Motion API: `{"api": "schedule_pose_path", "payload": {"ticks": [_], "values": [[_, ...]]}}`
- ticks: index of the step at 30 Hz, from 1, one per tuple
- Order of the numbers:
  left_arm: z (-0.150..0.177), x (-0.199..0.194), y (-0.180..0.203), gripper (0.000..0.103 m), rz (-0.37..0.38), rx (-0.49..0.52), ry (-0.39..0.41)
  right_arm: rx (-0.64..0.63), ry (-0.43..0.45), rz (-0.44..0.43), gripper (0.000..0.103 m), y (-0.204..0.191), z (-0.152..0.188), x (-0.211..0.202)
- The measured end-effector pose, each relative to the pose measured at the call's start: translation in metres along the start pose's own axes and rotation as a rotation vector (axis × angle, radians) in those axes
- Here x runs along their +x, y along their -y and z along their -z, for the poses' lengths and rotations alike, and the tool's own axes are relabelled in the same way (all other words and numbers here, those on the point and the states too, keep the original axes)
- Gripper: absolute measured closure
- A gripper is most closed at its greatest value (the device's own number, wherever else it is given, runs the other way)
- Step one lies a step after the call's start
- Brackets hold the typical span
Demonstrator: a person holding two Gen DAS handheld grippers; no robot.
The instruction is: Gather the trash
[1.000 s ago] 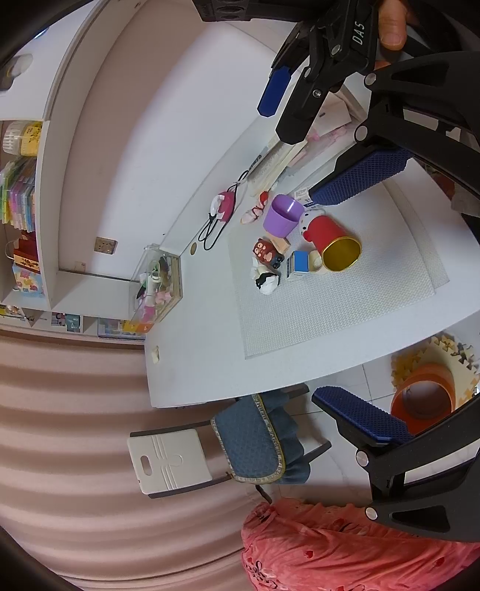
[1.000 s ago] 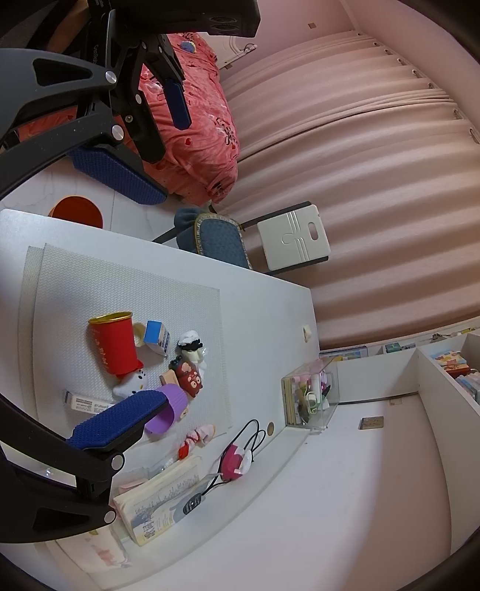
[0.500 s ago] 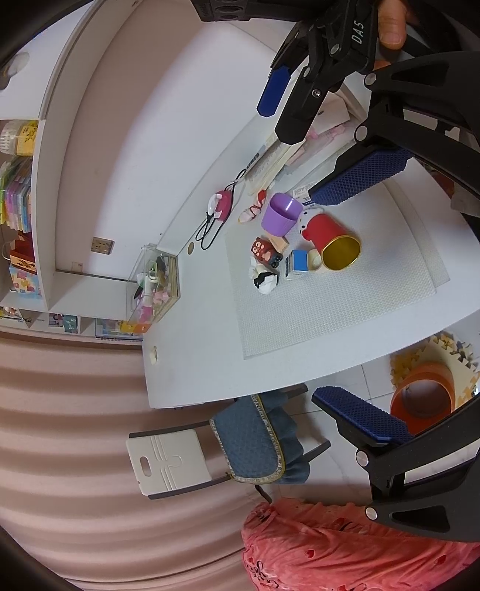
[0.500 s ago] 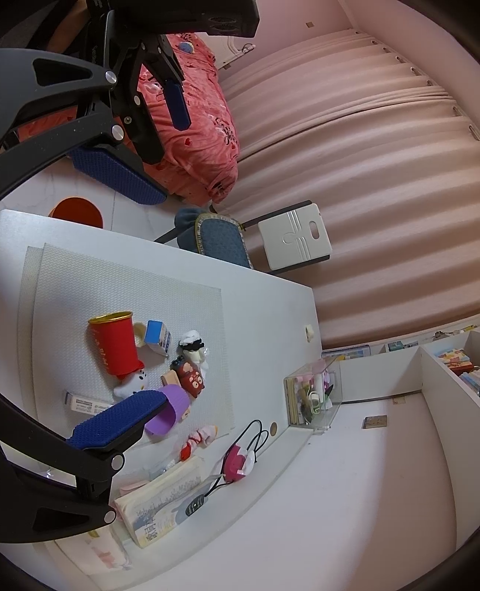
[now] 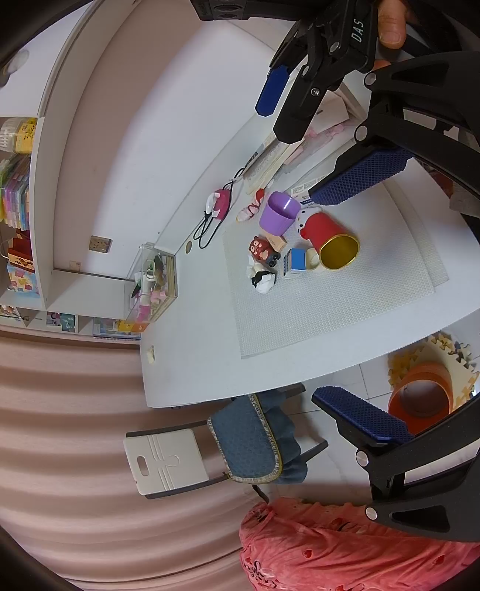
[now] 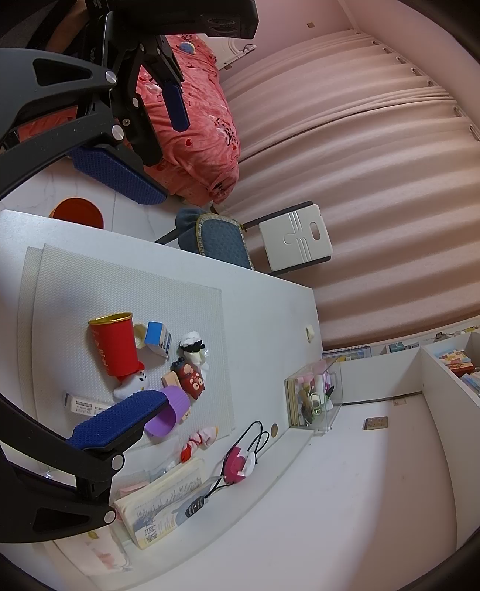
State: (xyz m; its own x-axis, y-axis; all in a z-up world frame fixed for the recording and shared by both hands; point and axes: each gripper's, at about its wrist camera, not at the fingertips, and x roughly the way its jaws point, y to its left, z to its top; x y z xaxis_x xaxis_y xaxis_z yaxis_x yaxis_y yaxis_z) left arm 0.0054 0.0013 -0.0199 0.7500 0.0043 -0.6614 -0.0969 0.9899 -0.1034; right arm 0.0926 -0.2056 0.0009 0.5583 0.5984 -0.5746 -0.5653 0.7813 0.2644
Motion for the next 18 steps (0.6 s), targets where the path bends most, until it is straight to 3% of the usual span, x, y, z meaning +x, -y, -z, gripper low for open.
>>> {"api": "schedule_pose_path", "payload": {"ticks": [18], "values": [[-0.0006,-0.0008,-0.0015,0.006,0.000,0.001,-0.002,-0.001,0.000,-0.001,0.005,-0.0014,-0.0018,0.0001]]}}
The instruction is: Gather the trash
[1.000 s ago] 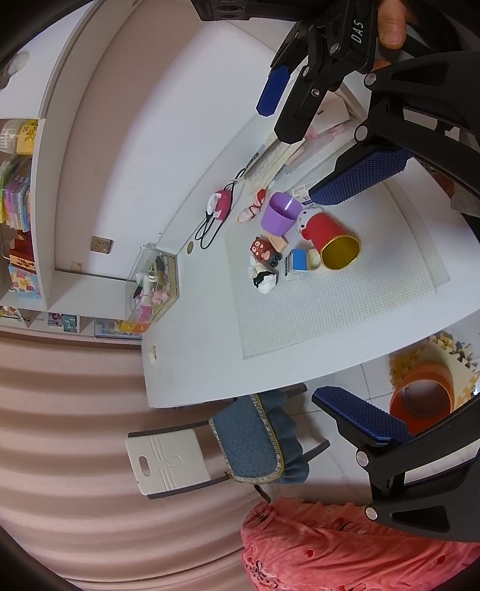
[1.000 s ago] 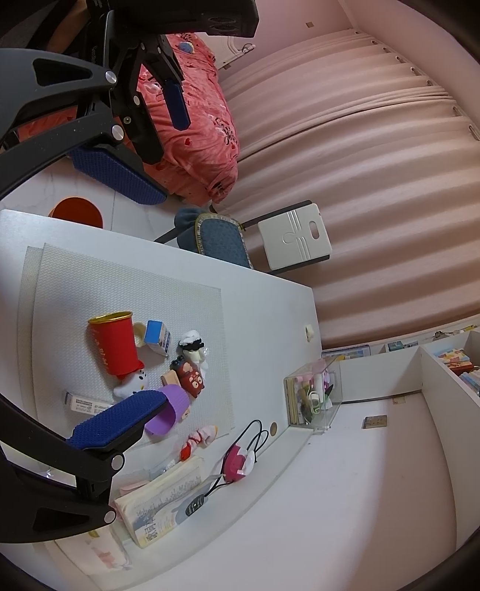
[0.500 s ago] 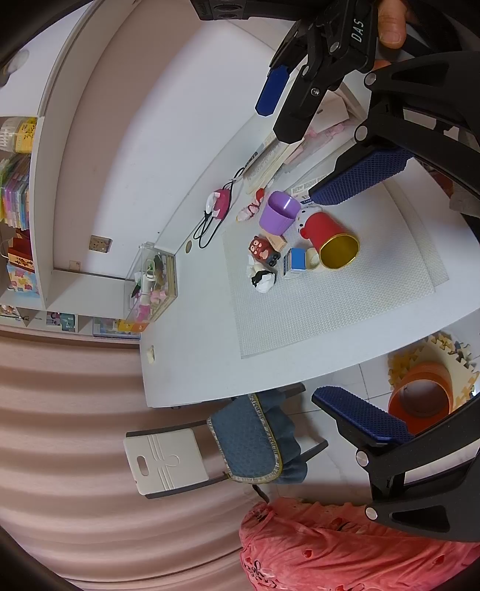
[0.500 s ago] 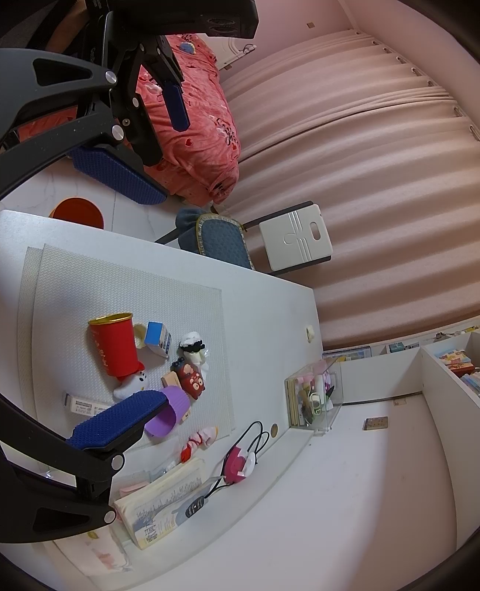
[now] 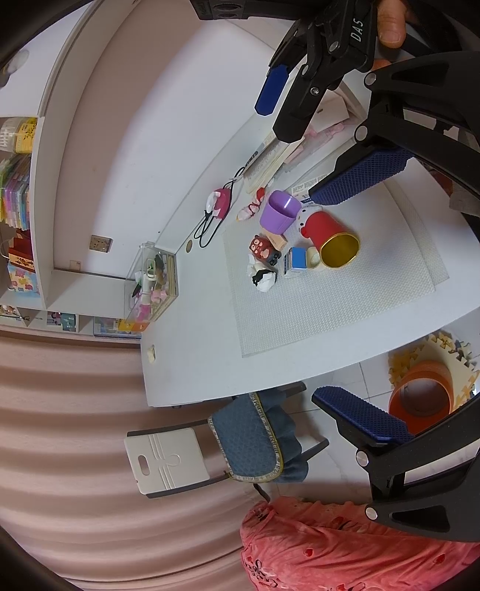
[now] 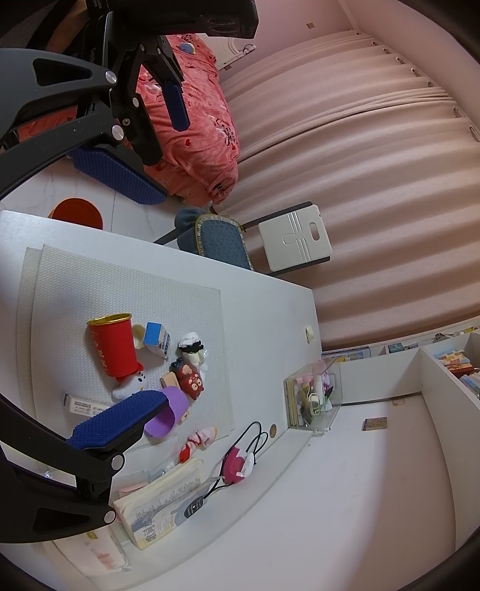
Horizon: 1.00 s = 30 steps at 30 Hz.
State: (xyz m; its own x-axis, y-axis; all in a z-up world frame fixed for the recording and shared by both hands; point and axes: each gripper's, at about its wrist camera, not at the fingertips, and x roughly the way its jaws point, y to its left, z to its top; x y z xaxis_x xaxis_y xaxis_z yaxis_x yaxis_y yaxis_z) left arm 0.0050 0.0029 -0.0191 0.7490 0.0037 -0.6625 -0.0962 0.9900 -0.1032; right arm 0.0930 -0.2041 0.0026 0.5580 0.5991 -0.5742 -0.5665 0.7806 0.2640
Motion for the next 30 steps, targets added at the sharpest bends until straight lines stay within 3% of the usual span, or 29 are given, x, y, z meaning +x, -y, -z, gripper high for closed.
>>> {"api": "schedule_pose_path", "payload": {"ticks": [30], "values": [[0.0035,0.0023,0.0078,0.006,0.022,0.038,-0.038,0.026,-0.009,0.015,0.005,0.0042,0.0067,-0.0054]]}}
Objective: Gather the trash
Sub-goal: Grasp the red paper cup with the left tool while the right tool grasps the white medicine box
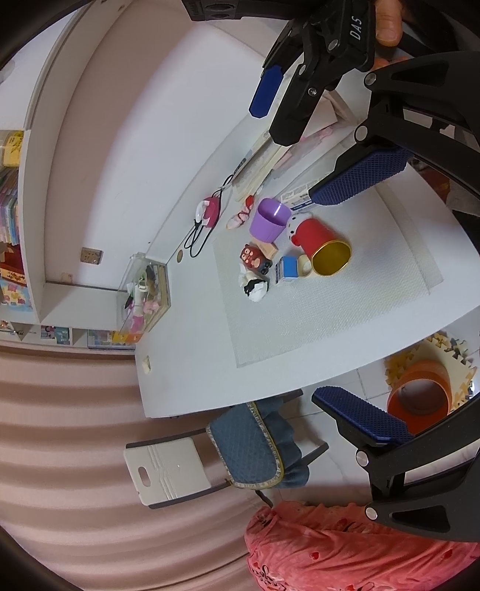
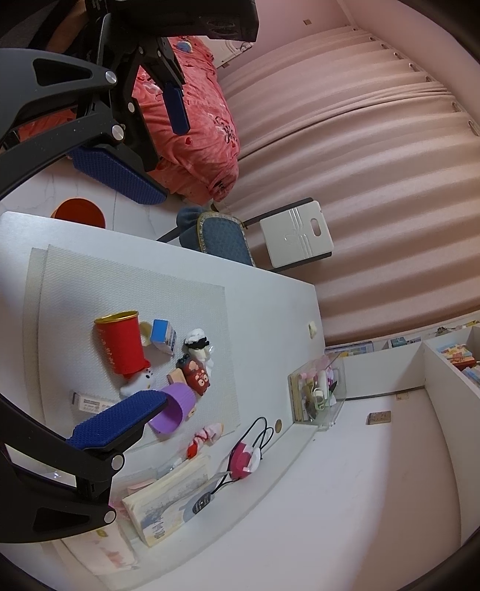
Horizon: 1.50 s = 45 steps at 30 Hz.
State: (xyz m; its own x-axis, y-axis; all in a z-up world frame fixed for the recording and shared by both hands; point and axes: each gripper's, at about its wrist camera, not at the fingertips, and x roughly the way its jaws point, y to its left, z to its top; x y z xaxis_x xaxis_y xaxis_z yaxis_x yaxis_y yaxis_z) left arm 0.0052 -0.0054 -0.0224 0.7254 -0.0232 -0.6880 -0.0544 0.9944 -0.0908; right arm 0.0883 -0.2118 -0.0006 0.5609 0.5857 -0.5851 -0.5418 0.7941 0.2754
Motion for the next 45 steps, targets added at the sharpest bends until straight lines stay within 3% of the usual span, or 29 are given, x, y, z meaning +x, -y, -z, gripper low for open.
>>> {"api": "schedule_pose_path", "payload": {"ticks": [24,29,37,45], "values": [[-0.001,0.036,0.050,0.006,0.161,0.244,-0.172,0.176,-0.047,0.139,0.004,0.043,0.039,-0.023],[0.001,0.061,0.054,0.006,0.169,0.337,-0.243,0.167,-0.138,0.140,0.005,0.056,0.043,-0.005],[0.005,0.110,0.041,0.006,0.200,0.362,-0.362,0.165,-0.264,0.096,0.005,0.083,0.051,0.032],[0.008,0.142,0.039,0.006,0.319,0.341,-0.439,0.096,-0.401,0.079,0.005,0.101,0.058,0.075]]}}
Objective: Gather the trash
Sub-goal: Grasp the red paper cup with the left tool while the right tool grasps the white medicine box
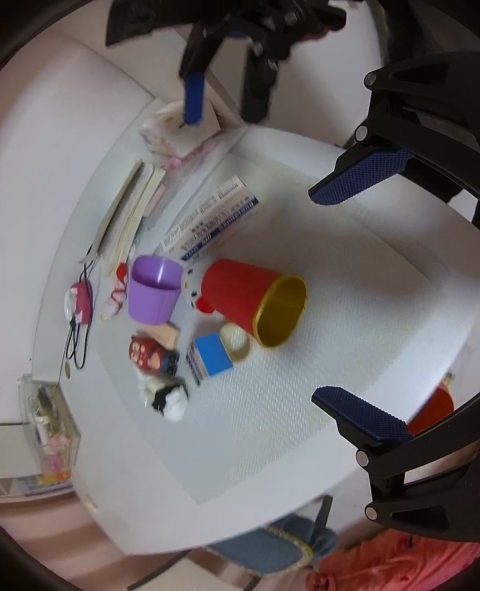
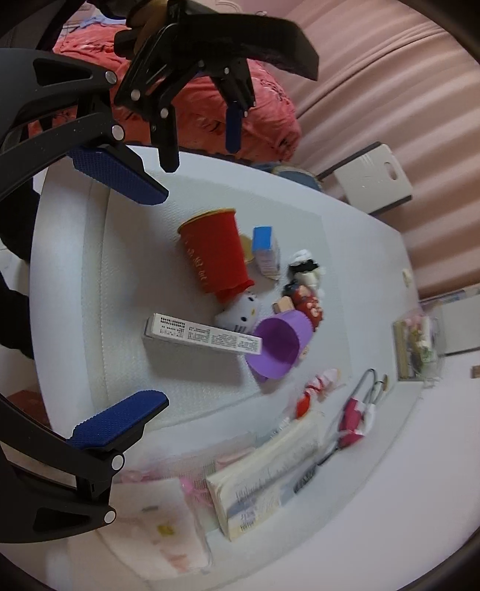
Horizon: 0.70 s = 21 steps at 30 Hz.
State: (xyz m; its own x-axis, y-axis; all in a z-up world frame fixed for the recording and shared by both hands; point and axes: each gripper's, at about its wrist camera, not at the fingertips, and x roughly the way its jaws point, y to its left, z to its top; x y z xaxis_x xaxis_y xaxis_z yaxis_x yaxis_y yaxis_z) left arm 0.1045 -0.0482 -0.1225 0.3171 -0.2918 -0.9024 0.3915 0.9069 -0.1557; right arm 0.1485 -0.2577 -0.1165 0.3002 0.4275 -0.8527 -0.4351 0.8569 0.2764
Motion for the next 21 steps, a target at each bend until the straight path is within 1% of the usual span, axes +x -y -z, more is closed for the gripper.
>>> {"api": "schedule_pose_path", "payload": {"ticks": [1,3,7,8,9,11,12,14,15,18,19,20,21], "values": [[-0.001,0.003,0.000,0.006,0.019,0.002,0.000,-0.007,-0.022,0.000,0.005,0.002,0.000,0.008],[-0.003,0.014,0.000,0.006,0.019,0.001,-0.023,-0.021,-0.043,0.002,0.005,0.002,0.001,0.018],[-0.009,0.029,-0.002,0.006,0.075,-0.014,-0.039,-0.016,-0.048,-0.036,0.005,0.005,0.000,0.028],[-0.011,0.032,-0.003,0.006,0.091,-0.022,-0.041,-0.016,-0.051,-0.040,0.005,0.007,-0.002,0.031],[-0.012,0.036,-0.004,0.006,0.099,-0.027,-0.046,-0.017,-0.054,-0.044,0.009,0.008,-0.003,0.034],[-0.015,0.041,-0.005,0.006,0.117,-0.035,-0.052,-0.011,-0.070,-0.042,0.012,0.015,-0.006,0.042],[-0.017,0.043,-0.004,0.014,0.124,-0.039,-0.059,-0.008,-0.076,-0.047,0.014,0.018,-0.007,0.045],[-0.018,0.048,-0.003,0.024,0.153,-0.041,-0.078,-0.001,-0.085,-0.053,0.018,0.021,-0.009,0.050],[-0.019,0.050,-0.002,0.024,0.156,-0.043,-0.083,0.000,-0.089,-0.057,0.021,0.022,-0.009,0.053],[-0.021,0.055,0.002,0.025,0.160,-0.040,-0.088,-0.013,-0.100,-0.061,0.024,0.022,-0.012,0.062],[-0.023,0.056,0.003,0.026,0.161,-0.043,-0.088,-0.019,-0.102,-0.060,0.025,0.022,-0.012,0.064],[-0.024,0.057,0.002,0.030,0.163,-0.046,-0.086,-0.022,-0.105,-0.055,0.027,0.022,-0.013,0.067],[-0.024,0.059,0.001,0.031,0.168,-0.050,-0.086,-0.020,-0.109,-0.054,0.027,0.022,-0.013,0.070]]}}
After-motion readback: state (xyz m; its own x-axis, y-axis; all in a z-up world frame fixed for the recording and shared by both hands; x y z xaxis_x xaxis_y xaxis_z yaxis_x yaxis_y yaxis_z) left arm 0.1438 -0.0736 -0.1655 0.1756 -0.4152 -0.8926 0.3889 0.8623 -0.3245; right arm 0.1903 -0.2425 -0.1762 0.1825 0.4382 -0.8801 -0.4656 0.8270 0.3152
